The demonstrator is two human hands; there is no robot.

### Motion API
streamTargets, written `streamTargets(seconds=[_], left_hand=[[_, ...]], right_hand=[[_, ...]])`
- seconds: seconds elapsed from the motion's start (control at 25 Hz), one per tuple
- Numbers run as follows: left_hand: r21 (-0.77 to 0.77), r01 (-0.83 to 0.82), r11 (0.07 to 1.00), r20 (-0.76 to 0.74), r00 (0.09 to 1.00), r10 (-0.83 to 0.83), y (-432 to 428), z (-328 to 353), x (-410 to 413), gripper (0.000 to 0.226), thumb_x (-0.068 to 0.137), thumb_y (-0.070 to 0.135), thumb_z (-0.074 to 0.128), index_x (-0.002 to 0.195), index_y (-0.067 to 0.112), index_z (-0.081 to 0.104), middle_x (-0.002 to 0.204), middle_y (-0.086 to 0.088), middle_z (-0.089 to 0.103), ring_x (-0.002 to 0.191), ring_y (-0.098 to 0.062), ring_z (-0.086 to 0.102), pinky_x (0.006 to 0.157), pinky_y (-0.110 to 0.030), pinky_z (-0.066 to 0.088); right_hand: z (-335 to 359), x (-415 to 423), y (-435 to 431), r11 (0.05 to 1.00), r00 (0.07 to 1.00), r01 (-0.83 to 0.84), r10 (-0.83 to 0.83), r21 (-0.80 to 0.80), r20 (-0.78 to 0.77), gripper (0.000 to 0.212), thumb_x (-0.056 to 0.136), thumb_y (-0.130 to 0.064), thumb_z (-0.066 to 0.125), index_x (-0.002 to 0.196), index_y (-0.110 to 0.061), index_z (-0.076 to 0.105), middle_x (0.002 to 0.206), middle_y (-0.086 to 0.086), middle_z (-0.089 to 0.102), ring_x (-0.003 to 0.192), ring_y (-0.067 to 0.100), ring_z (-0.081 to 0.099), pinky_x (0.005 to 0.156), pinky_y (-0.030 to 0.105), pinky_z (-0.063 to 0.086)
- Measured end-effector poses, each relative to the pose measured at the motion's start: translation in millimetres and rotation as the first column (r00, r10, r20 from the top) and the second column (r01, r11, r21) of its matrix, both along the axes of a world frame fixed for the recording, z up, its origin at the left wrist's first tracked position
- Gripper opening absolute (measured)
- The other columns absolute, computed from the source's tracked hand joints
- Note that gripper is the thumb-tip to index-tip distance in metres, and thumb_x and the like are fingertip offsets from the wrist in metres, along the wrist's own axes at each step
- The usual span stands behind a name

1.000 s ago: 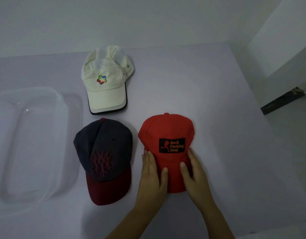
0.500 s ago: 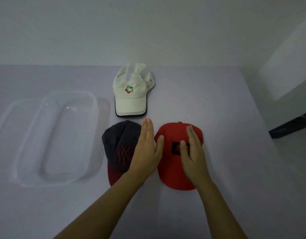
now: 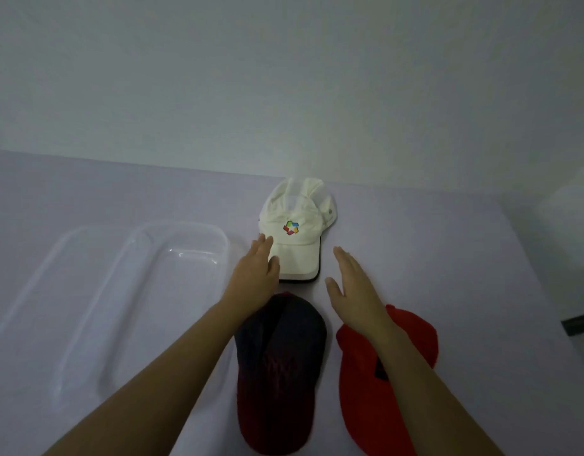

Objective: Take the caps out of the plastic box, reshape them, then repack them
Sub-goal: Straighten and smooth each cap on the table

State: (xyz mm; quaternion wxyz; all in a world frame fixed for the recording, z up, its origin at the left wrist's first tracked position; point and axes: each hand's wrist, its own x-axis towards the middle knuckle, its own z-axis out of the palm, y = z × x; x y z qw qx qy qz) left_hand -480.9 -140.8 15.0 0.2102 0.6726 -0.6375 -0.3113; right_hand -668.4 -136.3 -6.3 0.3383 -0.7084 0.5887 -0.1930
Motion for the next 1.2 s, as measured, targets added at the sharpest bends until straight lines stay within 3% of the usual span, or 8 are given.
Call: streamTargets(seconds=[0.28, 0.44, 0.6, 0.72, 0.8, 1.0, 1.12, 1.2], left_hand=[[0.278, 0.244, 0.929, 0.081, 0.958, -0.275, -43.6, -29.4, 11.9, 0.081, 0.087, 0.000, 0.048, 0.149, 0.008, -0.002, 0.159, -0.011, -0.004, 0.141, -0.030, 0.024, 0.110, -0.034, 0.029], [0.305, 0.290, 0.907, 0.099, 0.938, -0.333, -51.9, -48.7, 12.5, 0.088, 0.085, 0.003, 0.052, 0.148, 0.009, -0.010, 0.158, -0.010, -0.015, 0.144, -0.028, 0.017, 0.110, -0.034, 0.034], [0.129, 0.188, 0.974, 0.326, 0.919, -0.221, -60.0, -57.5, 2.7, 0.076, 0.094, 0.016, 0.045, 0.148, 0.008, -0.009, 0.159, -0.014, -0.009, 0.146, -0.035, 0.004, 0.113, -0.045, 0.028], [0.056, 0.176, 0.983, 0.327, 0.927, -0.185, -61.7, -53.8, -7.8, 0.069, 0.097, 0.008, 0.035, 0.148, 0.014, -0.011, 0.158, -0.014, -0.012, 0.145, -0.038, -0.001, 0.112, -0.044, 0.025], [0.020, 0.214, 0.977, 0.314, 0.926, -0.210, -58.1, -52.9, -9.9, 0.069, 0.097, 0.006, 0.033, 0.147, 0.019, -0.014, 0.158, -0.013, -0.016, 0.145, -0.038, -0.003, 0.113, -0.043, 0.025], [-0.111, 0.188, 0.976, -0.062, 0.979, -0.195, -60.4, -50.6, 4.2, 0.080, 0.089, 0.027, 0.049, 0.140, 0.027, -0.014, 0.156, -0.011, -0.013, 0.146, -0.028, -0.003, 0.115, -0.042, 0.021], [-0.063, 0.135, 0.989, -0.272, 0.951, -0.147, -61.3, -43.5, 7.8, 0.090, 0.082, 0.042, 0.051, 0.139, 0.032, -0.018, 0.158, -0.003, -0.013, 0.145, -0.015, -0.007, 0.117, -0.033, 0.011], [-0.046, 0.119, 0.992, -0.380, 0.916, -0.127, -58.3, -37.8, 4.5, 0.089, 0.089, 0.037, 0.053, 0.144, 0.029, -0.017, 0.159, 0.002, -0.004, 0.146, -0.011, 0.010, 0.114, -0.020, 0.019]], right_hand=[[-34.0, 32.0, -55.0, 0.959, 0.909, -0.196, 0.256, 0.204, -0.329, 0.086, 0.087, -0.016, 0.059, 0.149, -0.009, -0.001, 0.159, 0.011, 0.002, 0.142, 0.027, 0.021, 0.114, 0.038, 0.028], [-44.2, 33.2, -64.1, 0.960, 0.807, -0.271, 0.265, 0.068, -0.527, 0.072, 0.091, -0.027, 0.050, 0.148, -0.006, 0.012, 0.153, 0.016, 0.025, 0.115, 0.034, 0.052, 0.095, 0.039, 0.042], [-35.5, 32.3, -66.9, 0.960, 0.869, -0.265, 0.198, -0.088, -0.454, 0.066, 0.086, -0.033, 0.028, 0.144, -0.002, 0.026, 0.143, 0.017, 0.044, 0.104, 0.032, 0.056, 0.092, 0.036, 0.042], [-36.5, 30.8, -72.8, 0.967, 0.908, -0.209, 0.136, -0.145, -0.396, 0.067, 0.085, -0.020, 0.048, 0.145, -0.006, 0.024, 0.143, 0.017, 0.043, 0.115, 0.031, 0.053, 0.094, 0.038, 0.043], [-37.1, 32.4, -75.6, 0.984, 0.924, -0.134, 0.080, -0.121, -0.373, 0.079, 0.086, -0.016, 0.055, 0.149, -0.008, 0.008, 0.154, 0.018, 0.023, 0.129, 0.031, 0.042, 0.099, 0.040, 0.042], [-32.6, 42.4, -72.3, 0.989, 0.986, -0.032, 0.008, -0.141, -0.168, 0.077, 0.093, -0.008, 0.045, 0.147, -0.013, -0.009, 0.158, 0.015, 0.000, 0.142, 0.030, 0.024, 0.109, 0.045, 0.034], [-22.0, 45.3, -67.9, 0.988, 1.000, 0.022, -0.019, -0.152, 0.018, 0.075, 0.094, -0.007, 0.045, 0.146, -0.020, -0.008, 0.158, 0.011, 0.014, 0.136, 0.026, 0.034, 0.110, 0.033, 0.031], [-13.0, 47.2, -67.0, 0.991, 0.994, 0.054, -0.042, -0.120, 0.100, 0.074, 0.094, -0.005, 0.045, 0.143, -0.026, -0.007, 0.152, 0.010, 0.030, 0.129, 0.023, 0.043, 0.105, 0.026, 0.033]])
